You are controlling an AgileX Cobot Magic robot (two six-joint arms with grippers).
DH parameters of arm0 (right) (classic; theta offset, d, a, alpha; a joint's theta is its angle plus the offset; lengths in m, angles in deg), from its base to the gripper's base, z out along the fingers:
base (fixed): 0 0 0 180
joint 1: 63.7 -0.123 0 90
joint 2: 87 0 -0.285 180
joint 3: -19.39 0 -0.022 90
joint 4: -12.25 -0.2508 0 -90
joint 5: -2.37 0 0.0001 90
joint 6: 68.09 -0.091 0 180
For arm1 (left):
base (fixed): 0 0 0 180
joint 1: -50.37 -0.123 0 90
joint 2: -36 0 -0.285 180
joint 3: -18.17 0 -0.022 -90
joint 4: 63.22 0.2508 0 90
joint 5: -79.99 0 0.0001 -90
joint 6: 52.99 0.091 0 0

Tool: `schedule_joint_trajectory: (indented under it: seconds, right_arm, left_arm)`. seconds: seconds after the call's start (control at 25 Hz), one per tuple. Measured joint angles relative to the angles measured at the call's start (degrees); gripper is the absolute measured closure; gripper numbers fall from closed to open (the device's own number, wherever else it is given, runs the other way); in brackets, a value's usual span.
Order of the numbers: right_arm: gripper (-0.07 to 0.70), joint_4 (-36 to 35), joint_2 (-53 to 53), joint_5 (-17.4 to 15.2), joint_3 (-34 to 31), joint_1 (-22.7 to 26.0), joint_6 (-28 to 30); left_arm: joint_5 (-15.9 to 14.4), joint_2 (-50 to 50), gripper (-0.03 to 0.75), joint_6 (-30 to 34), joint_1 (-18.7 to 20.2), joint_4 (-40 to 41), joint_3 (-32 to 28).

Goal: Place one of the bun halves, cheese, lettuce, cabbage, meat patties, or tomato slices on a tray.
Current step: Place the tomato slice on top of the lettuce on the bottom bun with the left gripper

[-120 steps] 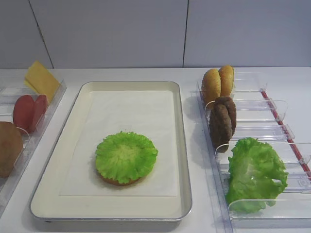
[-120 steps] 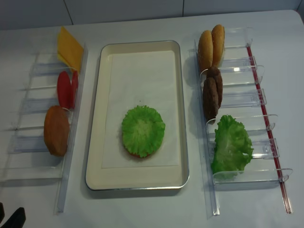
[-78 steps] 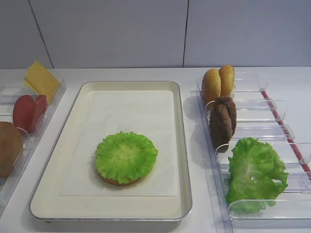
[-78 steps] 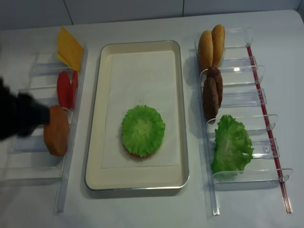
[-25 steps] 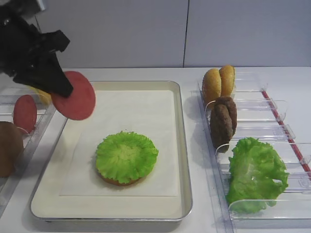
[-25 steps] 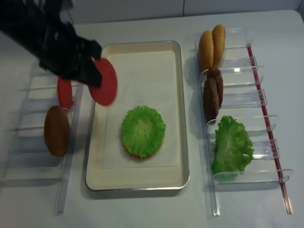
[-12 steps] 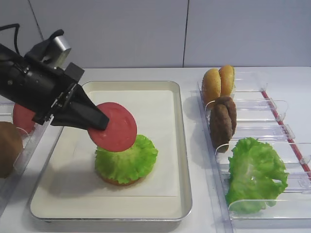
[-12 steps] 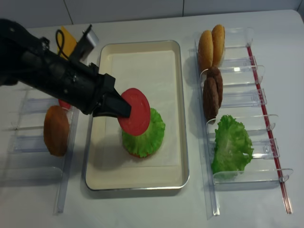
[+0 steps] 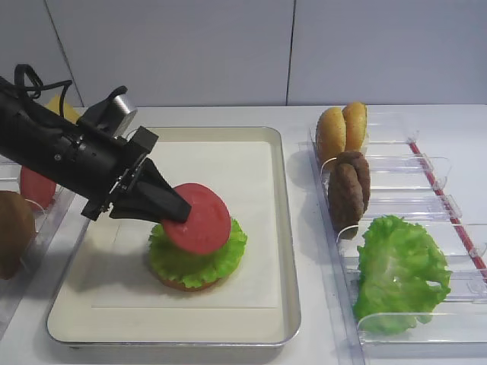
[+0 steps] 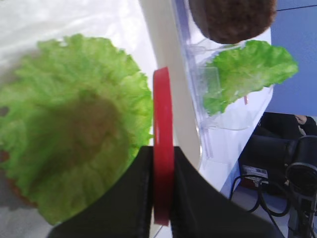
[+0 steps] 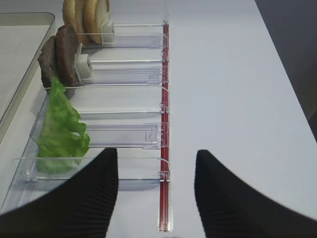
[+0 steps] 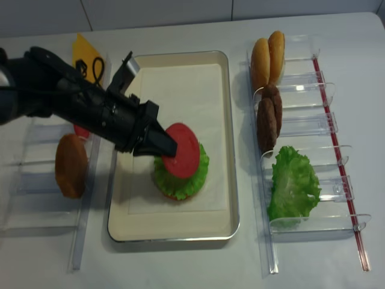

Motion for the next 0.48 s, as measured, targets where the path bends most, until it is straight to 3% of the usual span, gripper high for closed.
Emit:
schedule_joint_trajectory:
  seconds: [0.48]
  right_arm:
    - [0.253,0.0,0.0,0.0,0.0,0.0,0.0]
  left_arm:
    - [0.48,3.67,0.656,0.53,0.0,0.12,0.0]
